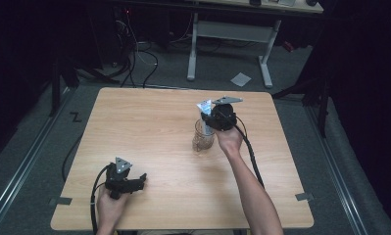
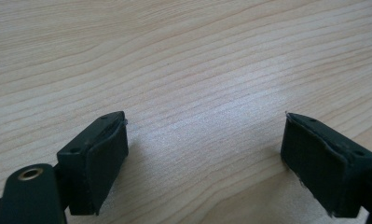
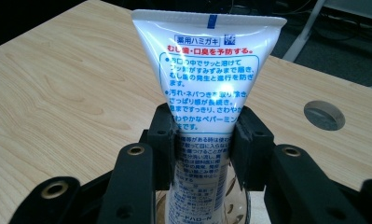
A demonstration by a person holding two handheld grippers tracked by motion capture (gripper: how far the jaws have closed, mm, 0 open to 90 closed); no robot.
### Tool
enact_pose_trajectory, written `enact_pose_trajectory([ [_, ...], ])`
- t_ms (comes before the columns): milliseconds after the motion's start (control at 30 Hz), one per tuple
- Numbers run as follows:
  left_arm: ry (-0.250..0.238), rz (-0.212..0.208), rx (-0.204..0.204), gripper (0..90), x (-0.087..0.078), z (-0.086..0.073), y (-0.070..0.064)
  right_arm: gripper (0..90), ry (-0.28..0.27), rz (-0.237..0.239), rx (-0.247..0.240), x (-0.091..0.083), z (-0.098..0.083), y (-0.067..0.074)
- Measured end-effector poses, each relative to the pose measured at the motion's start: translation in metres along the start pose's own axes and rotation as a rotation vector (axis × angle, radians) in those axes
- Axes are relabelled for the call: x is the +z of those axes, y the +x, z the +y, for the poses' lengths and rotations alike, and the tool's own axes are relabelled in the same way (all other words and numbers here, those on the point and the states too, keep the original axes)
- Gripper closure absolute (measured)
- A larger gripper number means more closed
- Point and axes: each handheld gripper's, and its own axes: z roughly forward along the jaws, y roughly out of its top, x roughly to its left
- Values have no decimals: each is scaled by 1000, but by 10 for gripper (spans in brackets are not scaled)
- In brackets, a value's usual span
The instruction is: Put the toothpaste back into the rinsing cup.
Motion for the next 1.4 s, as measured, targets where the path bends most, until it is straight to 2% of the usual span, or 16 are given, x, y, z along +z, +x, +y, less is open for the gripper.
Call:
enact_pose_trajectory([
  [1000,0,0,1,151,0,0,0,635,51,24,-32,7,-8,6],
  [1167,0,0,-1,150,0,0,0,634,49,36,-20,7,-13,4],
  [1200,0,0,1,151,0,0,0,633,50,39,-4,6,-15,3],
  [1400,0,0,1,151,0,0,0,631,57,41,-2,7,-18,2],
])
